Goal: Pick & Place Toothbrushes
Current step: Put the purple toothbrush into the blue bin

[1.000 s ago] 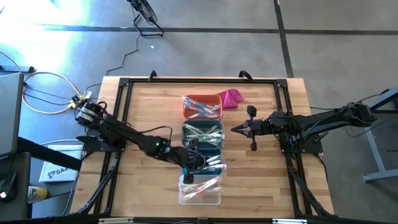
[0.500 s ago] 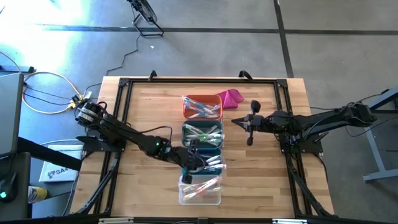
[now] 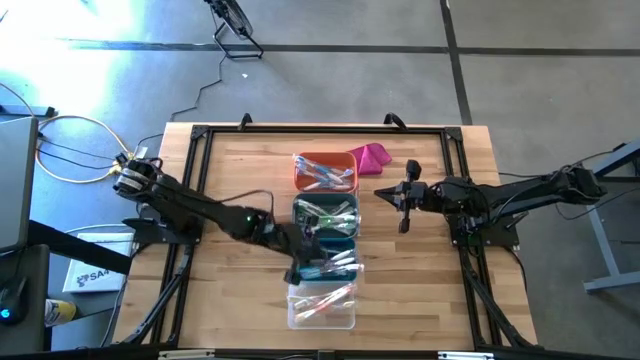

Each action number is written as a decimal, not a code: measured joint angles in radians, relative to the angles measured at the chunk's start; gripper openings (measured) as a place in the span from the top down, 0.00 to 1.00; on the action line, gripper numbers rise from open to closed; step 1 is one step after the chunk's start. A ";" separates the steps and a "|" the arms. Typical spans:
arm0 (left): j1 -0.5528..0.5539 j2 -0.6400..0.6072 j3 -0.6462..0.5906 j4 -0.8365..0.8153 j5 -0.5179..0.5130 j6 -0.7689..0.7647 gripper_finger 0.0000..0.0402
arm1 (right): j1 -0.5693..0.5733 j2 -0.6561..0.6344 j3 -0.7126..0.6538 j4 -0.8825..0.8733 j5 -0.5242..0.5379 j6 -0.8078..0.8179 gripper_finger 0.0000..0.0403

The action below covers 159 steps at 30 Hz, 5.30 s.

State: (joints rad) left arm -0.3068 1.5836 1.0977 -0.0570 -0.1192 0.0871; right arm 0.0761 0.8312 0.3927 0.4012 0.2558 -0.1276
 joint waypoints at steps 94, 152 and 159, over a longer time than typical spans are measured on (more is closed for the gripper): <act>0.038 -1.577 -1.030 -0.012 0.128 0.111 1.00 | 0.001 -0.087 0.000 -0.098 -0.001 -0.005 0.99; 0.038 -1.573 -1.061 0.033 0.124 -0.043 1.00 | 0.000 -0.061 0.001 -0.133 0.221 0.400 0.99; 0.038 -1.573 -1.061 0.035 0.124 -0.040 1.00 | -0.042 0.098 0.112 -0.294 0.263 0.575 0.99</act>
State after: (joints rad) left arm -0.2684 0.0109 0.0372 -0.0223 0.0048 0.0475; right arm 0.0339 0.9293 0.5048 0.1069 0.5191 0.4476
